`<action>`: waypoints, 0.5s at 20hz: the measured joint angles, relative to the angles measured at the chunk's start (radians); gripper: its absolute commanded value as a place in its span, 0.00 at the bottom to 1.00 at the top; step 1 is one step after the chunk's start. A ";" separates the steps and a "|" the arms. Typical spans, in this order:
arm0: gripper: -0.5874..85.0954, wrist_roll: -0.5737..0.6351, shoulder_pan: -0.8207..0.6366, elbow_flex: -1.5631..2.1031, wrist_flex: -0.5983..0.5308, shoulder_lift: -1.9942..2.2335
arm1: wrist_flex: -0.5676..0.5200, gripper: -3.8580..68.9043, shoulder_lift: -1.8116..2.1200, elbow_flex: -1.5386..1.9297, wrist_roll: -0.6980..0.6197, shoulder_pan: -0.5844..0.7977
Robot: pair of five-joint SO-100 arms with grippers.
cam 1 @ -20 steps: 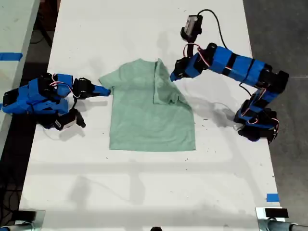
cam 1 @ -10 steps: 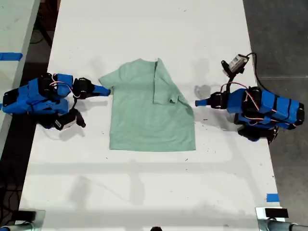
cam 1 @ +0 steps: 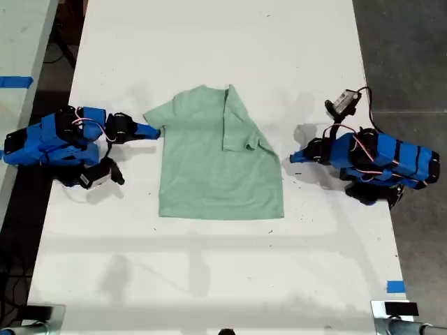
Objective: Fold t shirt
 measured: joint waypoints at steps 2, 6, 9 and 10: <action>0.02 0.000 0.000 0.000 0.000 0.000 | 0.000 0.07 0.000 0.000 0.012 0.002; 0.01 0.000 0.000 0.000 0.000 0.000 | 0.026 0.04 0.000 0.000 0.029 0.002; 0.01 -0.006 0.000 0.000 0.008 0.000 | 0.035 0.03 0.000 0.000 0.029 0.012; 0.01 -0.006 0.000 0.000 0.014 0.000 | 0.035 0.03 0.000 0.000 0.029 0.028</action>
